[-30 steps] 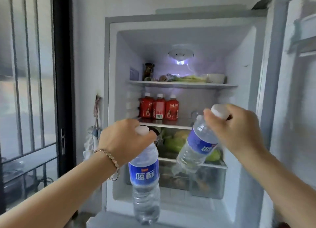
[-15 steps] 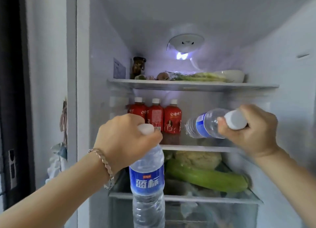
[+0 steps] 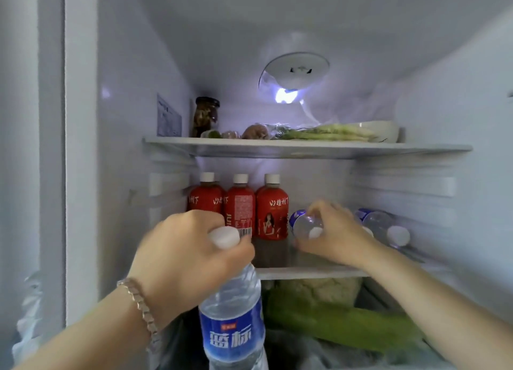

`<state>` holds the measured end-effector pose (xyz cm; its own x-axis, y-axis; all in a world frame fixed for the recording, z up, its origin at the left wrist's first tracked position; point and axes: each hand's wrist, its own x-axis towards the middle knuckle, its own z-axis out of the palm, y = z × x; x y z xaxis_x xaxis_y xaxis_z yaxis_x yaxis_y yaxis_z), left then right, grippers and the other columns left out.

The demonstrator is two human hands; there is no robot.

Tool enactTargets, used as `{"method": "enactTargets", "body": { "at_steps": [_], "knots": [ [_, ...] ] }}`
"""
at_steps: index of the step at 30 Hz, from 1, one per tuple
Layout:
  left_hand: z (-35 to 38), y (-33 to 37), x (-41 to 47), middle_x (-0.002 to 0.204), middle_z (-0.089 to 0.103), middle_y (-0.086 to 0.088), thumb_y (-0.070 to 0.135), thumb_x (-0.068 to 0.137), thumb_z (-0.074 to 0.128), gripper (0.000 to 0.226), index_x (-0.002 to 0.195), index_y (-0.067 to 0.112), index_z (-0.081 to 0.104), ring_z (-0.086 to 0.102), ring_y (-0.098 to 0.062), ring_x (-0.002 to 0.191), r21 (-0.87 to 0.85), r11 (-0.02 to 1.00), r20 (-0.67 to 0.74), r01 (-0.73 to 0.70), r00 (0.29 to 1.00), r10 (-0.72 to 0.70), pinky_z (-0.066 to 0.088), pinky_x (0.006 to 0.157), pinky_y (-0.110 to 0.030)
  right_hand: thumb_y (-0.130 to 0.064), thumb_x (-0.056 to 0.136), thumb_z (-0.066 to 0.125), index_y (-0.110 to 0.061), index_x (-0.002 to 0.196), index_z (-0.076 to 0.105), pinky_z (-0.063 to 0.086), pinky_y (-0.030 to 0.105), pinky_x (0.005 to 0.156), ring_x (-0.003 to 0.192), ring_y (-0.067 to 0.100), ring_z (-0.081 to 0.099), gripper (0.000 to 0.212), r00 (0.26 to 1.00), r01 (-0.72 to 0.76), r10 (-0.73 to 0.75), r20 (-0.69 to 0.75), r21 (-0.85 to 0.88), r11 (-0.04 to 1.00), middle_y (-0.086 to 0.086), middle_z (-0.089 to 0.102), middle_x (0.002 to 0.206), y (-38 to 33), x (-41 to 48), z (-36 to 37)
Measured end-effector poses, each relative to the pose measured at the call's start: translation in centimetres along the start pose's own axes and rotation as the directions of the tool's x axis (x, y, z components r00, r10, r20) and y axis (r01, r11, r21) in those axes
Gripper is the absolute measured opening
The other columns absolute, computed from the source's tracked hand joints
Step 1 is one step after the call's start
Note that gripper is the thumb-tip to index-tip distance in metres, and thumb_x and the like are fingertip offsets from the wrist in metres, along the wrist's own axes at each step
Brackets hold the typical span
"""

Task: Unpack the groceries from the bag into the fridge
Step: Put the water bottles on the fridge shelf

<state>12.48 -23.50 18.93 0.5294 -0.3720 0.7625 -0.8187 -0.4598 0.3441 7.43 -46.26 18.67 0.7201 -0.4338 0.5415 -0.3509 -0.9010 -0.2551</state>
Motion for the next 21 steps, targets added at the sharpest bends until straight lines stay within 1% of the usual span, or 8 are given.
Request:
{"method": "enactTargets", "body": {
  "at_steps": [3,5,7,11,14,15,18,21],
  "knots": [
    [0.3,0.0,-0.1,0.048,0.054,0.001,0.058,0.055,0.049,0.045,0.053,0.012,0.048,0.050,-0.013,0.046,0.019,0.999,-0.017,0.031,0.999,-0.031,0.029,0.045,-0.020,-0.027,0.089,0.052,-0.031,0.123,0.055,0.037,0.033,0.101,0.125,0.018,0.041,0.034,0.974,0.206,-0.199,0.110,-0.061,0.977,-0.002,0.047,0.133,0.3,1.3,-0.4],
    [0.3,0.1,-0.1,0.046,0.052,0.002,0.058,0.055,0.049,0.044,0.051,0.014,0.047,0.049,-0.012,0.045,0.031,0.999,-0.020,0.034,0.999,-0.033,0.029,0.045,-0.020,-0.023,0.094,0.048,-0.030,0.133,0.049,0.028,0.029,0.109,0.137,0.017,0.032,0.039,0.943,0.241,-0.213,0.256,-0.086,0.967,-0.004,0.026,0.153,1.4,1.6,-0.4],
    [0.2,0.5,-0.1,0.045,0.051,0.005,0.058,0.056,0.050,0.043,0.049,0.015,0.046,0.046,-0.011,0.043,0.036,0.999,-0.036,0.036,0.999,-0.034,0.028,0.045,-0.020,-0.028,0.093,0.053,-0.031,0.134,0.049,0.025,0.027,0.111,0.138,0.013,0.030,0.041,0.920,0.250,-0.227,0.319,-0.033,0.968,-0.009,0.018,0.156,2.8,2.1,-0.6],
    [0.0,1.5,0.1,0.041,0.045,0.005,0.057,0.062,0.058,0.048,0.043,0.016,0.040,0.040,-0.010,0.041,0.054,0.998,-0.088,0.022,0.996,-0.017,0.025,0.043,-0.021,-0.032,0.079,0.072,-0.031,0.131,0.052,0.030,0.029,0.110,0.134,0.013,0.037,0.055,0.935,0.180,-0.210,0.286,0.129,0.975,-0.009,0.034,0.150,3.8,2.5,-1.3],
    [-0.2,2.2,0.3,0.044,0.049,0.000,0.055,0.057,0.052,0.044,0.047,0.012,0.047,0.044,-0.014,0.042,0.039,0.999,-0.077,-0.010,0.997,0.013,0.029,0.043,-0.021,-0.036,0.071,0.078,-0.026,0.130,0.053,0.024,0.022,0.107,0.135,0.013,0.032,0.065,0.964,0.240,-0.253,0.087,0.132,0.962,-0.004,0.039,0.145,2.2,0.0,-1.4],
    [-0.3,2.5,0.4,0.046,0.051,-0.002,0.054,0.057,0.052,0.044,0.049,0.010,0.049,0.047,-0.017,0.043,0.024,0.999,-0.076,-0.021,0.997,0.022,0.030,0.043,-0.023,-0.041,0.065,0.080,-0.029,0.129,0.053,0.023,0.018,0.106,0.133,0.009,0.034,0.071,0.954,0.272,-0.295,0.053,0.259,0.927,-0.008,0.043,0.140,1.3,-1.5,-1.8],
    [-0.5,4.4,0.6,0.048,0.050,0.005,0.053,0.056,0.053,0.039,0.055,0.014,0.048,0.040,-0.017,0.042,0.013,0.995,-0.131,-0.097,0.987,0.098,0.028,0.041,-0.020,-0.050,0.056,0.082,-0.044,0.129,0.045,0.038,0.023,0.106,0.119,-0.008,0.046,0.082,0.862,0.254,-0.475,0.178,0.659,0.708,-0.028,0.051,0.128,-2.5,-6.9,-4.3],
    [-0.8,7.8,1.0,0.044,0.039,-0.003,0.051,0.058,0.054,0.046,0.048,0.010,0.037,0.034,-0.018,0.042,0.059,0.966,-0.185,-0.250,0.949,0.257,0.026,0.043,-0.024,-0.034,0.060,0.086,-0.050,0.106,0.042,0.045,0.008,0.083,0.099,-0.016,0.055,0.065,0.846,0.382,-0.532,0.026,0.667,0.639,-0.034,0.059,0.101,-4.1,-9.5,-5.8]
  ]
}}
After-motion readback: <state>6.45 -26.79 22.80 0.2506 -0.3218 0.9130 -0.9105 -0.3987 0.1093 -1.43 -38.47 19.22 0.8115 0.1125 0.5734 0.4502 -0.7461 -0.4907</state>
